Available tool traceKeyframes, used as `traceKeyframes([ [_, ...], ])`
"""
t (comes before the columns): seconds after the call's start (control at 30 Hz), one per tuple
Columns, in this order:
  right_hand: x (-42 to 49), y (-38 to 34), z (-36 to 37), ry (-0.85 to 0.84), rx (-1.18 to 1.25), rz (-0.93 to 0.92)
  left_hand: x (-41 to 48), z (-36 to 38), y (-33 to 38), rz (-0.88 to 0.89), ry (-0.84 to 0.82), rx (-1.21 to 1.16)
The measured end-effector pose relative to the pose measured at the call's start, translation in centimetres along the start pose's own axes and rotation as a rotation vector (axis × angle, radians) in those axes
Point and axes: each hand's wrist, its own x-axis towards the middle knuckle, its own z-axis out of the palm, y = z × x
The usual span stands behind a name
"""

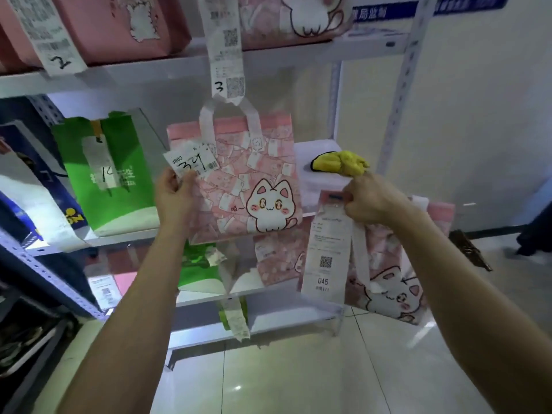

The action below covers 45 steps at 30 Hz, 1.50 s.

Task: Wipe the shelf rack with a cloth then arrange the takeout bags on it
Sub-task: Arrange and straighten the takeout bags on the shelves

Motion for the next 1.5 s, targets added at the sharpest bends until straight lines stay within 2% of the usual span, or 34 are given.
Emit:
traceKeyframes([
  [0.17,-0.2,-0.2,3.3,-0.112,0.047,-0.008,5.4,4.6,-1.1,-0.013,-0.026,-0.003],
  [0.33,-0.3,-1.7,5.4,-0.140,0.091,-0.023,9.4,6.7,-3.7,-0.084,-0.023,0.058],
  [0.47,0.3,-2.8,7.0,-0.150,0.043,-0.047,10.2,6.3,-6.2,-0.198,-0.012,0.093],
  [0.73,0.9,-5.1,9.9,-0.222,0.024,-0.141,11.5,3.6,-7.4,-0.267,-0.027,0.055],
  [0.9,1.6,-6.1,11.9,-0.233,0.012,-0.159,11.2,2.5,-7.3,-0.245,-0.004,0.074],
  [1.13,1.3,-6.8,12.9,-0.230,0.031,-0.219,11.9,0.9,-9.1,-0.222,-0.056,0.454],
  [1.5,1.4,-7.6,14.2,-0.251,0.015,-0.273,10.9,-0.8,-9.2,-0.121,0.016,0.512],
])
